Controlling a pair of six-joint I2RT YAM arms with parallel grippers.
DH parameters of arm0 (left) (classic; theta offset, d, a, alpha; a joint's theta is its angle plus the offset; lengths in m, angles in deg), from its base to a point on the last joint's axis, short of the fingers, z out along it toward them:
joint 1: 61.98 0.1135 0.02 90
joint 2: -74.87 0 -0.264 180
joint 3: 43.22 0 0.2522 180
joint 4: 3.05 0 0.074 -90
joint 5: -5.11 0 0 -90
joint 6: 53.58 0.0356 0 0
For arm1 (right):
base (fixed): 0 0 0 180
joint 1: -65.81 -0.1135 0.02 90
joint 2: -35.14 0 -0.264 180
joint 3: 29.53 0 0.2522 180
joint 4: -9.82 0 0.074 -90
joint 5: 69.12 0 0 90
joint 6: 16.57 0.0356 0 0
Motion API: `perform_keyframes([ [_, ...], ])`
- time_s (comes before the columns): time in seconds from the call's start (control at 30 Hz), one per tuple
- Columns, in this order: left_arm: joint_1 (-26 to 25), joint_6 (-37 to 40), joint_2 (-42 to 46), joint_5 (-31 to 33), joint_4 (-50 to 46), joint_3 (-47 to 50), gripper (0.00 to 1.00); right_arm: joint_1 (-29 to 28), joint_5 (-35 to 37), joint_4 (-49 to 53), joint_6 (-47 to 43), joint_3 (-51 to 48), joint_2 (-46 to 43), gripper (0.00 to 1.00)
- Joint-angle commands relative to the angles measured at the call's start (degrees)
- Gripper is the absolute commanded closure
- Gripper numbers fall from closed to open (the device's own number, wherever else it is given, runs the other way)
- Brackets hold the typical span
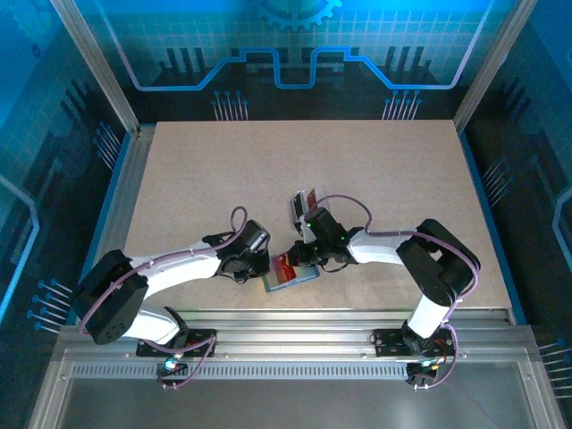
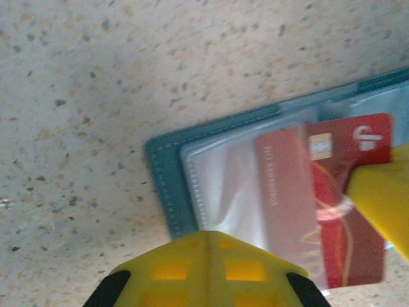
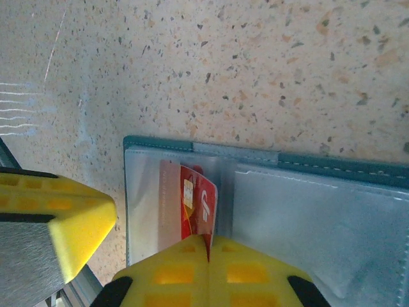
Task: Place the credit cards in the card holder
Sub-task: Insert the credit card into the card slot.
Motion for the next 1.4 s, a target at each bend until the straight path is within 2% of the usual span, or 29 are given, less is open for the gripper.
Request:
perform_keyframes([
  [0.0, 0.3, -0.5, -1.5, 0.0, 0.9, 2.0, 1.0, -1.5, 1.1, 6.5, -1.8, 0.3, 2.5, 1.0],
  [0.2, 0.4, -1.2, -2.4, -0.3, 3.4, 4.6, 1.0, -2.5, 1.0, 6.9, -2.1, 1.2, 3.5, 1.0],
  [0.93, -0.1, -1.5, -4.5, -0.9, 5.4, 4.7, 1.0, -4.6, 2.3, 7.5, -1.5, 2.6, 3.5, 1.0],
  [1.2, -0.1, -1.6, -5.1, -1.1, 6.1, 5.2, 1.0, -4.7, 3.5, 11.2, -3.1, 4.6, 1.6, 0.8],
  [1.37, -0.2, -1.8, -5.2, -1.2, 6.5, 5.6, 1.0, -4.6, 3.3, 12.0, -3.4, 5.3, 1.2, 0.75],
])
